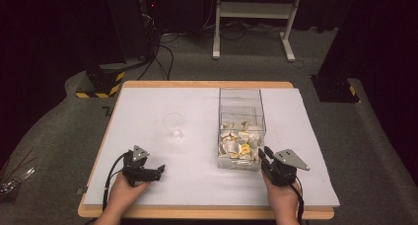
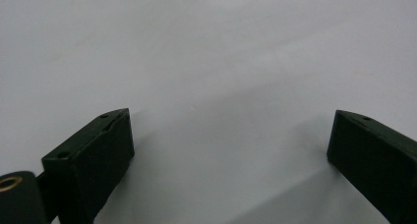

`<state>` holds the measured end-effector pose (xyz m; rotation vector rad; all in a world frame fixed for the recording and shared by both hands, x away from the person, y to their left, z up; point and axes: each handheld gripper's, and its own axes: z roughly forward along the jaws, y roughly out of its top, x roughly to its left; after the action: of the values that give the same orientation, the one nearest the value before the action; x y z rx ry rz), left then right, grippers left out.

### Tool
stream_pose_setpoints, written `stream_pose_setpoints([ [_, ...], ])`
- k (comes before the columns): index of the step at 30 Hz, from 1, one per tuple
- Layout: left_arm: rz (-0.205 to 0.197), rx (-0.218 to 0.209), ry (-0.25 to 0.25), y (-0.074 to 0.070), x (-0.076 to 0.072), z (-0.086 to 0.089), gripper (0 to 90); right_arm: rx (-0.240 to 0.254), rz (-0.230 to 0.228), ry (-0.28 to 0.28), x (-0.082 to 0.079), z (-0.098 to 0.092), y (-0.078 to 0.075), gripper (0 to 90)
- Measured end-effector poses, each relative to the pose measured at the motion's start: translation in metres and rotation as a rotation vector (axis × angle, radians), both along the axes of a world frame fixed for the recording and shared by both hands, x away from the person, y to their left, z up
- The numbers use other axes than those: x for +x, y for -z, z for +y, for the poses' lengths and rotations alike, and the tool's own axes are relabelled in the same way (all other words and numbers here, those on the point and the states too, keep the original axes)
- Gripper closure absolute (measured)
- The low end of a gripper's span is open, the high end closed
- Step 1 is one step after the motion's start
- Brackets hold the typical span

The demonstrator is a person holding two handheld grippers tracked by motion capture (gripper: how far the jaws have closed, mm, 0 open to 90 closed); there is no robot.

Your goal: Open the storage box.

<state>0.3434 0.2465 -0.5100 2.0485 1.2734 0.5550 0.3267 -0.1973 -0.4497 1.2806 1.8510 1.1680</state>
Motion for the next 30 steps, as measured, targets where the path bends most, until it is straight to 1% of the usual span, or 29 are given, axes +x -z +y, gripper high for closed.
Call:
stream_pose_setpoints([
  [1, -0.001, 0.000, 0.000, 0.000, 0.000, 0.000, 4.1, -0.004, -0.002, -0.003, -0.001, -0.001, -0.001, 73.9],
  [7, 0.000, 0.000, 0.000, 0.000, 0.000, 0.000, 4.1, 0.004, -0.010, -0.014, -0.007, -0.003, -0.002, 76.1],
  [9, 0.000, 0.000, 0.000, 0.000, 0.000, 0.000, 4.1, 0.000, -0.007, -0.004, -0.006, -0.003, -0.002, 72.6],
  [11, 0.000, 0.000, 0.000, 0.000, 0.000, 0.000, 4.1, 0.006, -0.001, 0.002, -0.004, -0.002, -0.001, 71.6],
  [13, 0.000, 0.000, 0.000, 0.000, 0.000, 0.000, 4.1, 0.014, 0.003, 0.015, 0.003, 0.000, 0.002, 68.5],
  [14, 0.000, 0.000, 0.000, 0.000, 0.000, 0.000, 4.1, 0.014, 0.003, 0.015, 0.003, 0.000, 0.002, 68.5],
  [15, 0.000, 0.000, 0.000, 0.000, 0.000, 0.000, 4.1, 0.019, 0.016, 0.018, 0.006, 0.002, 0.005, 65.4],
  [16, 0.000, 0.000, 0.000, 0.000, 0.000, 0.000, 4.1, 0.019, 0.016, 0.018, 0.006, 0.002, 0.005, 65.4],
  [17, 0.000, 0.000, 0.000, 0.000, 0.000, 0.000, 4.1, 0.034, 0.009, 0.023, 0.005, 0.001, 0.006, 65.2],
  [20, 0.000, 0.000, 0.000, 0.000, 0.000, 0.000, 4.1, 0.032, 0.008, 0.016, 0.003, 0.000, 0.007, 70.5],
  [22, 0.000, 0.000, 0.000, 0.000, 0.000, 0.000, 4.1, 0.037, 0.013, 0.012, 0.002, 0.000, 0.006, 71.1],
  [30, -0.002, 0.000, -0.001, 0.000, 0.000, 0.000, 4.2, 0.024, 0.020, -0.005, -0.004, -0.003, 0.005, 72.9],
])
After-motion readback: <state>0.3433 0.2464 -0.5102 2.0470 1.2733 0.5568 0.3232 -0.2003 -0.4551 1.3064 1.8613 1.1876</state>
